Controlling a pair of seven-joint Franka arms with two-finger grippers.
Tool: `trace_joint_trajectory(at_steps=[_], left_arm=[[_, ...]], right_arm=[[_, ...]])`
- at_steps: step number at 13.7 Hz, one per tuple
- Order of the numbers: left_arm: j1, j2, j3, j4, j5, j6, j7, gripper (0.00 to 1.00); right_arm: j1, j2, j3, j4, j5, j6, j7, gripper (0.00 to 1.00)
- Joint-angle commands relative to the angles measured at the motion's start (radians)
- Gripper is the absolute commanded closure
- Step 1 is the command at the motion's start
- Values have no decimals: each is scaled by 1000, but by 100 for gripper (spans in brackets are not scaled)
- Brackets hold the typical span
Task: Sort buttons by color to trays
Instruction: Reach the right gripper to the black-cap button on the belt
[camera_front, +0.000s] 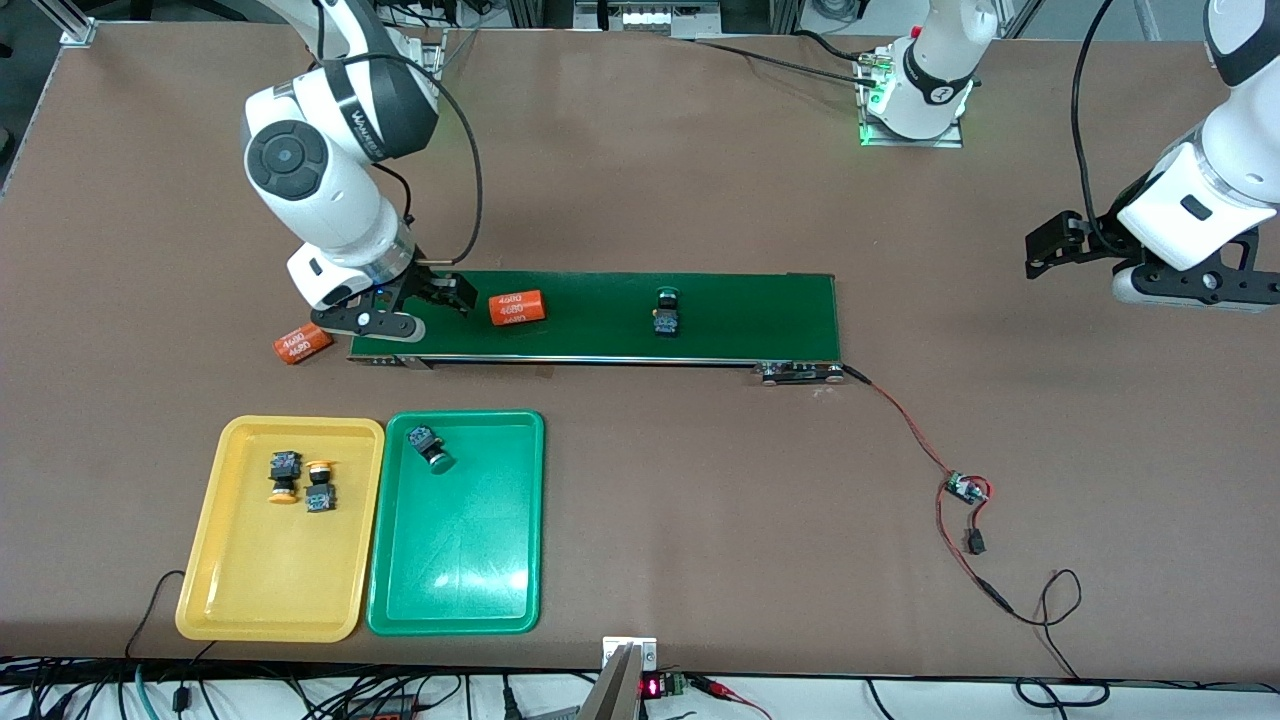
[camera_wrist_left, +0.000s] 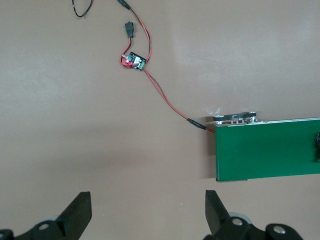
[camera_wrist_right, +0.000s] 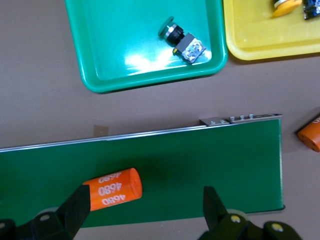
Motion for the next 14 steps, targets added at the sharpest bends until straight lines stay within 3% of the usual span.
trace_joint_trajectory(at_steps=[1,14], left_arm=[[2,8,-3,18,20,-9,8,0],[1,8,-8,19,20,-9,8,0]], right_arm=[[-12,-22,0,-18,12,38,-2,0],[-8,22,-2,-20,-1,67,13,0]])
